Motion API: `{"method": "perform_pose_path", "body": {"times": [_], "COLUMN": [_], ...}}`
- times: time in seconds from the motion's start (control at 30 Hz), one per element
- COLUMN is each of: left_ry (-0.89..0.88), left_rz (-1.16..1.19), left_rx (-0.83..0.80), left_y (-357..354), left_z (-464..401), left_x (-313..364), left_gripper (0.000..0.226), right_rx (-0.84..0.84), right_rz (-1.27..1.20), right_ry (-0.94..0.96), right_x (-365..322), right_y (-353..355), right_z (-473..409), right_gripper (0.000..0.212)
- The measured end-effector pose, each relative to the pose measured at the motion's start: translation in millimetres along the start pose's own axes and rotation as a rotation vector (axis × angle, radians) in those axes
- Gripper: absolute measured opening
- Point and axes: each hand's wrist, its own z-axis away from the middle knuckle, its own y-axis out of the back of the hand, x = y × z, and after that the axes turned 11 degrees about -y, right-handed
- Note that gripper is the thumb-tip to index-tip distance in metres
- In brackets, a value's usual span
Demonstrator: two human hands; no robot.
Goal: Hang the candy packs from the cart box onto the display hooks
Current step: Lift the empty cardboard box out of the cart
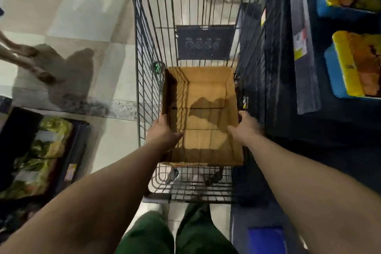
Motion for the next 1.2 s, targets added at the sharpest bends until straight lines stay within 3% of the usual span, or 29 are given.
{"method": "perform_pose_path", "body": {"times": [0.17,0.37,0.53,0.67,0.87,1.2], "left_ry": [0.085,0.236,0.338,0.431,0.446,0.417], "left_rz": [0.014,0.134,0.205,0.237,0.342,0.415], "left_rx": [-0.028,-0.051,-0.053,-0.057,-0.068,0.005], "left_y": [-25.1,-54.2,-70.8,-73.7,-78.6,-69.2], "left_z": [-36.8,-80.2,-98.7,-110.6,-119.6,-108.1], "left_x": [-11.9,-31.8,-46.8,-52.2,-58.8,-37.5], "left_gripper": [0.078,0.093,0.099,0.096,0.091,0.084], "right_rx": [-0.062,-0.124,-0.139,-0.162,-0.253,-0.211], "right_rz": [0.014,-0.013,-0.090,-0.107,-0.139,-0.434], "right_ry": [-0.057,-0.140,-0.233,-0.301,-0.333,-0.373], "right_x": [2.7,6.7,10.6,11.5,20.3,20.1], "right_y": [-18.6,-47.3,-66.2,-71.4,-82.9,-69.4], "right_z": [-43.1,-81.4,-103.3,-116.5,-121.1,-93.8], "right_gripper": [0.068,0.064,0.085,0.090,0.089,0.081]}}
